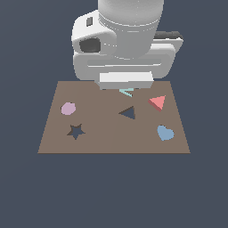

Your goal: Insert a designated object into the corresponding slot on a board.

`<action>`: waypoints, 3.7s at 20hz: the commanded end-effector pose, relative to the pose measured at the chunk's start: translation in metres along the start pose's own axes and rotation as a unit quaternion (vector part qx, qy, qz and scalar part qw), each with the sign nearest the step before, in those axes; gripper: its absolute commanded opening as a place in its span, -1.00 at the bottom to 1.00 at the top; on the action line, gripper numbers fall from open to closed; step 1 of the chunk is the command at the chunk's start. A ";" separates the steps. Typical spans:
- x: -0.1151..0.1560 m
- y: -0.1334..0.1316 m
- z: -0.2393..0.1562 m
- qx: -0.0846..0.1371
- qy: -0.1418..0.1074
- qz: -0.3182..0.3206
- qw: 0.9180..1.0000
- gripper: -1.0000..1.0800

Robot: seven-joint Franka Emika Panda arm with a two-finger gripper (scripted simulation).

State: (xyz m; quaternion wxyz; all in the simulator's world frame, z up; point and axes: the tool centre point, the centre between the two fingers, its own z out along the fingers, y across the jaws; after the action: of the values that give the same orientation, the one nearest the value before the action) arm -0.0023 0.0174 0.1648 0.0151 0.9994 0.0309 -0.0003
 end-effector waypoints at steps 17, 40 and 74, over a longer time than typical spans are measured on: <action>-0.016 -0.037 0.029 0.004 -0.001 0.060 0.998 0.92; -0.029 -0.144 0.108 0.014 -0.003 0.219 0.976 0.92; -0.028 -0.149 0.127 0.015 -0.003 0.225 0.974 -1.00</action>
State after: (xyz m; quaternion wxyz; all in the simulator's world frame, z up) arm -0.0388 0.1603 0.0336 -0.0001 0.9809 -0.1946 0.0001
